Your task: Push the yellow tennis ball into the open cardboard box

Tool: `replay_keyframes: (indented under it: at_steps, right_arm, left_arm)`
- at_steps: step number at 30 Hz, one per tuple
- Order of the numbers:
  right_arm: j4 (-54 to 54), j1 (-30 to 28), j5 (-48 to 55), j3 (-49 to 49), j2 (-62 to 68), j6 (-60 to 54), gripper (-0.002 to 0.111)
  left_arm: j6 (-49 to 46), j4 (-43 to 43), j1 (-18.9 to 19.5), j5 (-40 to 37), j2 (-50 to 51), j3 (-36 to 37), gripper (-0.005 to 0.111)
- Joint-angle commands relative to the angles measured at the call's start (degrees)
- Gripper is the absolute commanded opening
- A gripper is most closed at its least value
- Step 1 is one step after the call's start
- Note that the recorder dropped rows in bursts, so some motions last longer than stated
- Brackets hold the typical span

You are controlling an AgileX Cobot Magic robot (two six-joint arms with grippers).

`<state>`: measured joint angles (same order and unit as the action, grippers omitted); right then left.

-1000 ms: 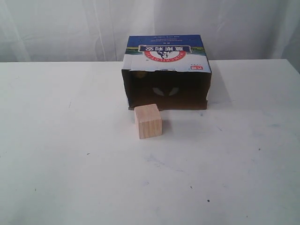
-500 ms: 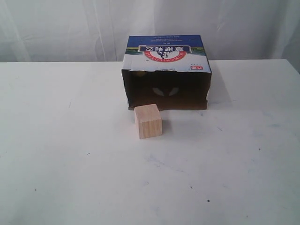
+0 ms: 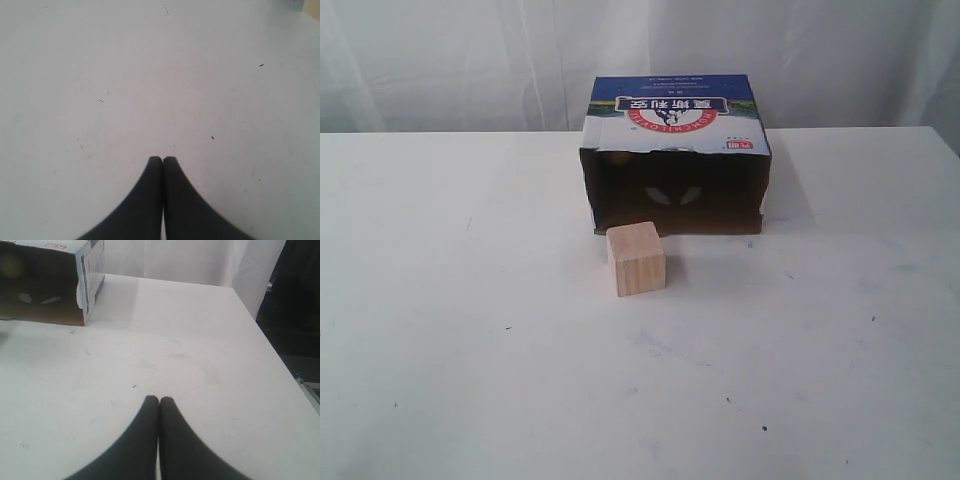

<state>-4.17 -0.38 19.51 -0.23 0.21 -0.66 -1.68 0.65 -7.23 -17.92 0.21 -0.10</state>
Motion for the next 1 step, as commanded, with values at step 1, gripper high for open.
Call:
replay_keyframes:
  at_steps: [1]
  right_arm:
    - [-0.5,-0.2,-0.2,0.2,-0.2,-0.6,0.000]
  left_arm:
    - [0.0,0.8,-0.3,-1.6,-0.2,0.1,0.000]
